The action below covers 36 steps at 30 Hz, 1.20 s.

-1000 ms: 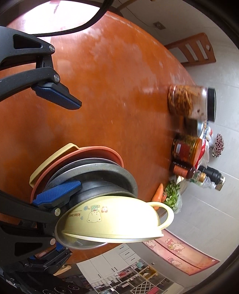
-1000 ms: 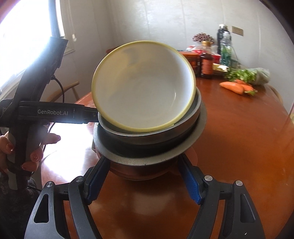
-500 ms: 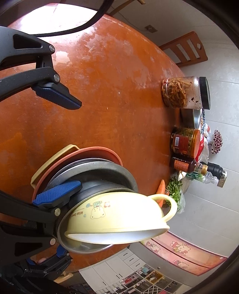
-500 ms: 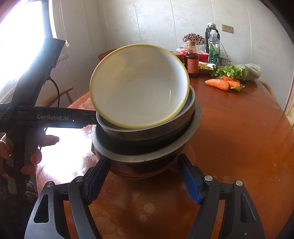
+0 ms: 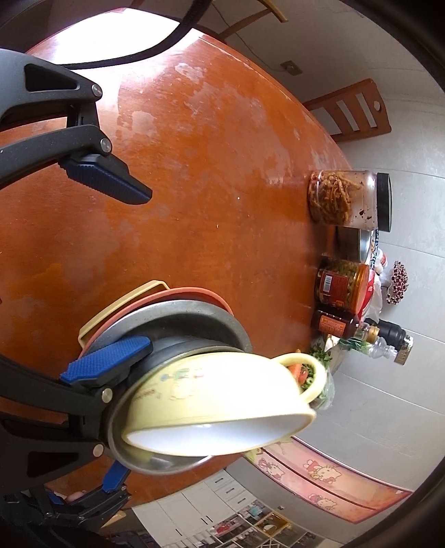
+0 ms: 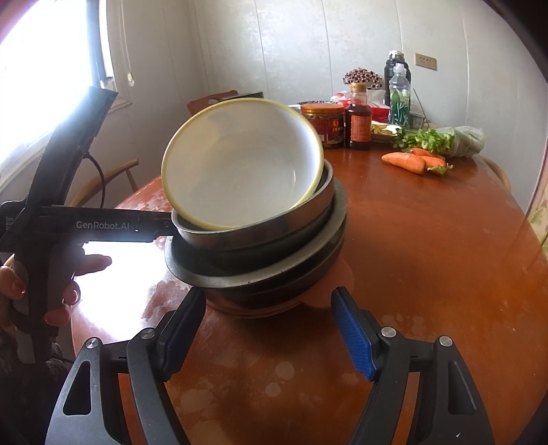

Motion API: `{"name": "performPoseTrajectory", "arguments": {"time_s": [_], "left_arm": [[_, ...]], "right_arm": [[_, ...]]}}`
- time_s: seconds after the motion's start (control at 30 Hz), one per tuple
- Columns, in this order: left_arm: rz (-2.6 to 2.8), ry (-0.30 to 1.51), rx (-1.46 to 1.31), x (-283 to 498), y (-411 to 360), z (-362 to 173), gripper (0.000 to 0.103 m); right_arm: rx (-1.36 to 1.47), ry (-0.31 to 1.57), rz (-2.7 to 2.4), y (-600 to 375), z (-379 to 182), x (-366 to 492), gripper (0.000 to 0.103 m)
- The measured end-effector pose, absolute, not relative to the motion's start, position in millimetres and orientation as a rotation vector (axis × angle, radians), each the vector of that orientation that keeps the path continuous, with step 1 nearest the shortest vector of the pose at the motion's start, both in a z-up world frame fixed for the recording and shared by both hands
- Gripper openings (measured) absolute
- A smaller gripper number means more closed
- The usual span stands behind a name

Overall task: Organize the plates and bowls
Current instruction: 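Open both grippers and withdraw them from the stacked dishes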

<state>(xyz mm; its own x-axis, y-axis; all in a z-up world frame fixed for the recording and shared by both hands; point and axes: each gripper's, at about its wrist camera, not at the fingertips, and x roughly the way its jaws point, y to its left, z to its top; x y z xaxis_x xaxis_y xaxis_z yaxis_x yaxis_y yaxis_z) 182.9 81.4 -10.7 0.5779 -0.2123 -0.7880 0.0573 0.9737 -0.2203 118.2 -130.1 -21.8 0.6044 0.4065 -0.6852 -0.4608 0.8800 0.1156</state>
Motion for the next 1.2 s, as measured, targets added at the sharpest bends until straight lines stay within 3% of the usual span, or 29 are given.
{"name": "performPoseTrajectory", "arguments": {"time_s": [0.67,1.2], "left_arm": [[-0.075,0.831,-0.123,97,76,11,0.079],[-0.058,0.84,-0.141,28,27,-18,0.082]], "right_arm": [[-0.056,0.689,0.474,-143,1,67,0.077],[-0.019,0.695,0.355,-173,-17,8,0.077]]}}
